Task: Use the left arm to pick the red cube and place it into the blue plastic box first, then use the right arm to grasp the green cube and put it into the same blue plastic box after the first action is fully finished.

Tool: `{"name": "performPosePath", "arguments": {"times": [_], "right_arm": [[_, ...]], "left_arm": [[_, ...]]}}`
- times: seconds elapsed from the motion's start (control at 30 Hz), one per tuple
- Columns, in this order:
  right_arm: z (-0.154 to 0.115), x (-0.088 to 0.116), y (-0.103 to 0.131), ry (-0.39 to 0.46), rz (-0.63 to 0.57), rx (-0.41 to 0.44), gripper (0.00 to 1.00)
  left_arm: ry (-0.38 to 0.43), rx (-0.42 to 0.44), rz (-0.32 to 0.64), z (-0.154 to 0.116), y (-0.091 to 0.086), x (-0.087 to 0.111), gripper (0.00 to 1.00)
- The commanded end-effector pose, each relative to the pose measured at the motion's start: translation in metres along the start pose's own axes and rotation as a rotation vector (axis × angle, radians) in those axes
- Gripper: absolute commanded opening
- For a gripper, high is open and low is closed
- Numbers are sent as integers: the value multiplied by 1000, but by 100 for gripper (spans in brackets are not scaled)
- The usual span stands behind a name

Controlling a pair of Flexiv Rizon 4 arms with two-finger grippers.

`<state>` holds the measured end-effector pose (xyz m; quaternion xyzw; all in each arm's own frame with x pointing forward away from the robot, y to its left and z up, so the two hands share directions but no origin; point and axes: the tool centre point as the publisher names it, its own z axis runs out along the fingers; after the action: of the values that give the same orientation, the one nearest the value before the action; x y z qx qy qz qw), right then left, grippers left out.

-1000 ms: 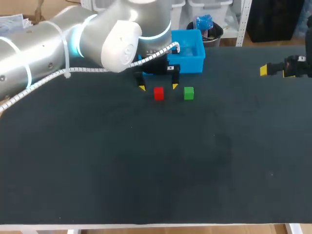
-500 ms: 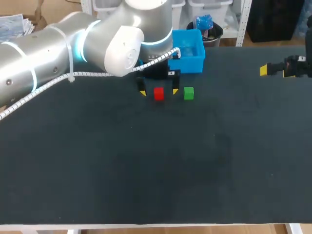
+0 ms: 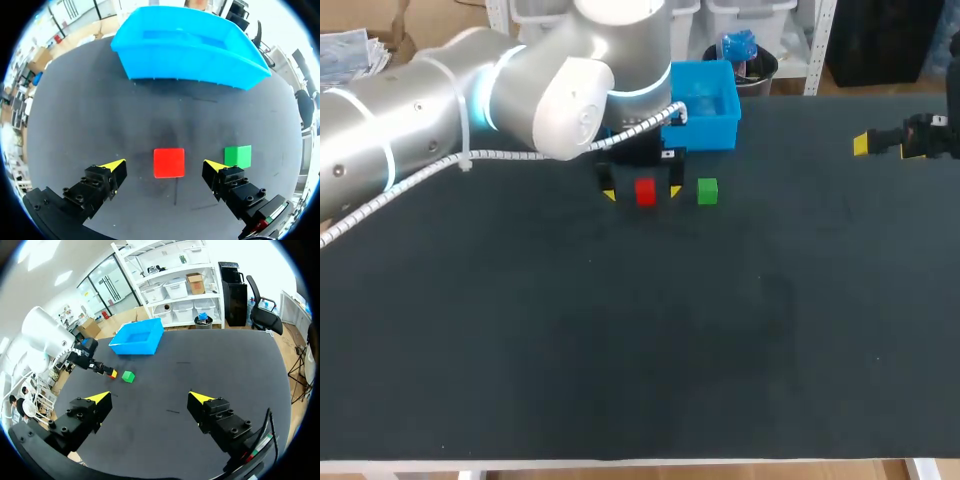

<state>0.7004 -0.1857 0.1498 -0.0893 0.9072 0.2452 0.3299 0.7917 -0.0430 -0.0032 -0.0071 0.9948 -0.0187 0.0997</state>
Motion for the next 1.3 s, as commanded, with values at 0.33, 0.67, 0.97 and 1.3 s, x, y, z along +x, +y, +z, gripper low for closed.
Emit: {"name": "performPosePath", "arguments": {"times": [0.33,0.67,0.97,1.3], "right_arm": [[0,0,0,0,0,1,100],[0,0,0,0,0,1,100],[0,0,0,0,0,1,100],[0,0,0,0,0,1,100]], "left_arm": [[5,-42,-21,9,0,0,0],[14,-45,6,14,-3,3,0],[20,-34,-8,9,-6,11,0],[-41,-22,12,-29,-12,7,0]]}}
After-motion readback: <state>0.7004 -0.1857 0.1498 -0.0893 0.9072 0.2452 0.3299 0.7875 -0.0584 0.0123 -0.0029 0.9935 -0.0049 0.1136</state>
